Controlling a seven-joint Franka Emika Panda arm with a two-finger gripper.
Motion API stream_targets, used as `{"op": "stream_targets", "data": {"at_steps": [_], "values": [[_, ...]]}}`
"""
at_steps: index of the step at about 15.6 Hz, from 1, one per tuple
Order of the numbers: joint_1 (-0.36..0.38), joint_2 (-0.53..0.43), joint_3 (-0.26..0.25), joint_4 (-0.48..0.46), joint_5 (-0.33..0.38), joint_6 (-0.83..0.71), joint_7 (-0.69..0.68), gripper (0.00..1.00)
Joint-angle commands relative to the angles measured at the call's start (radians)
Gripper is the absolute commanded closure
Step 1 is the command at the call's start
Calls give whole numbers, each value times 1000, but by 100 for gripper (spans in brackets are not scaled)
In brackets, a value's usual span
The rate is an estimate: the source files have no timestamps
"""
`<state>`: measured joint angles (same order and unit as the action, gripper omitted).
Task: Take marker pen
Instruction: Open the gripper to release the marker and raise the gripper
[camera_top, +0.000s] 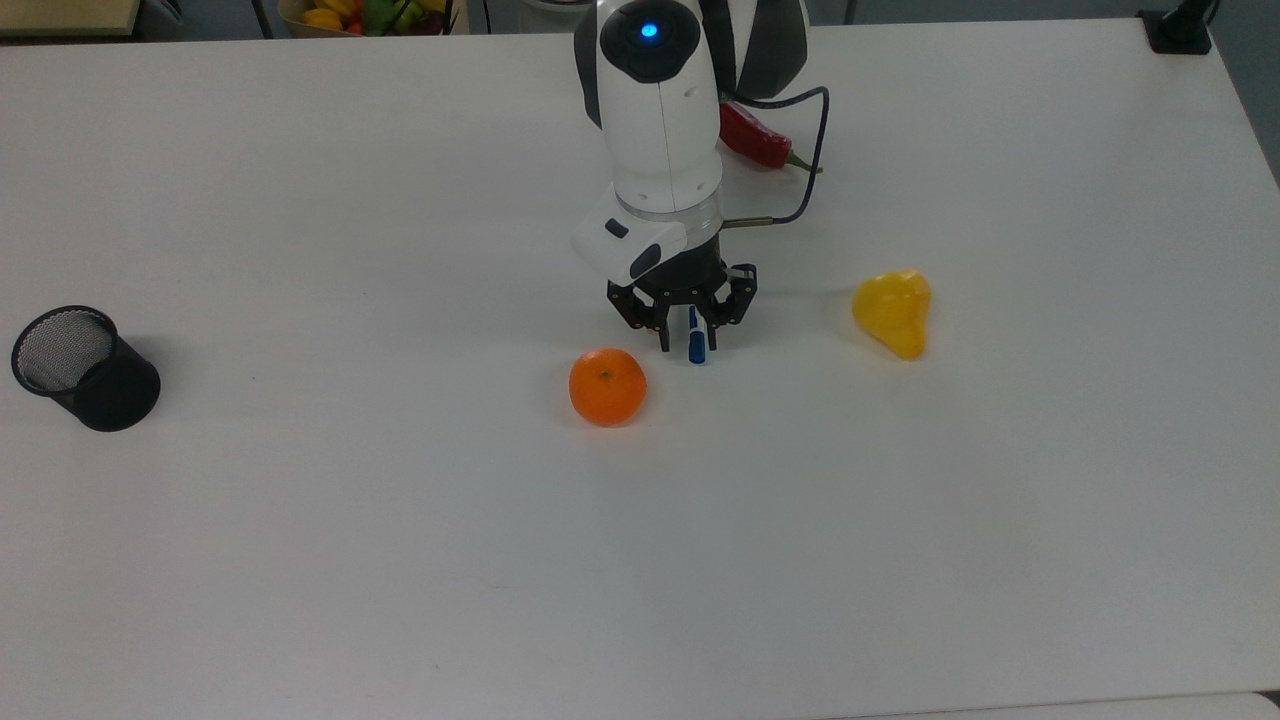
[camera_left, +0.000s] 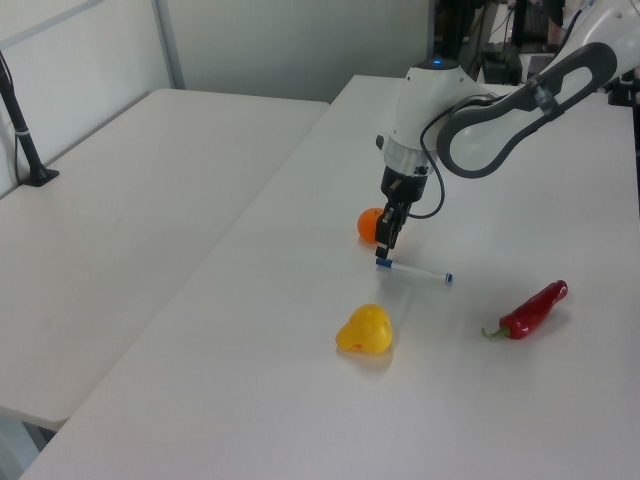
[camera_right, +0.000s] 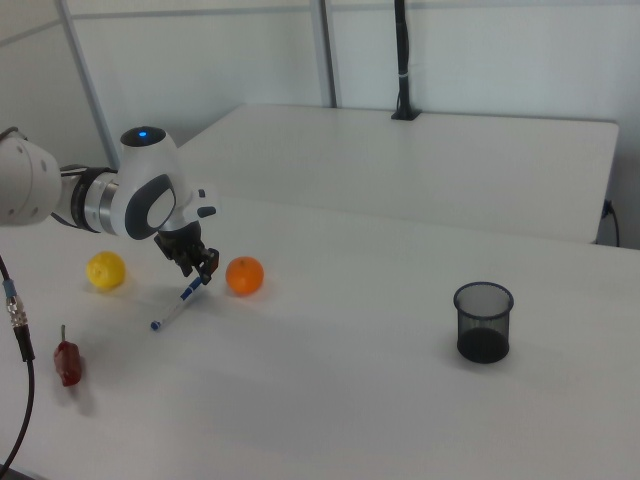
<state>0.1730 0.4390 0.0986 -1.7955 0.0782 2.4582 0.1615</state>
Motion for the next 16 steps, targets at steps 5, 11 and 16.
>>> {"op": "stream_targets", "data": {"at_steps": [5,11,16], "values": [[-20,-55,-5,-5,5,-5,-20,0],[-93,-270,-14,10,2,-365,-34,0],[-135,-425,-19,19,-5,-615,-48,0]]}}
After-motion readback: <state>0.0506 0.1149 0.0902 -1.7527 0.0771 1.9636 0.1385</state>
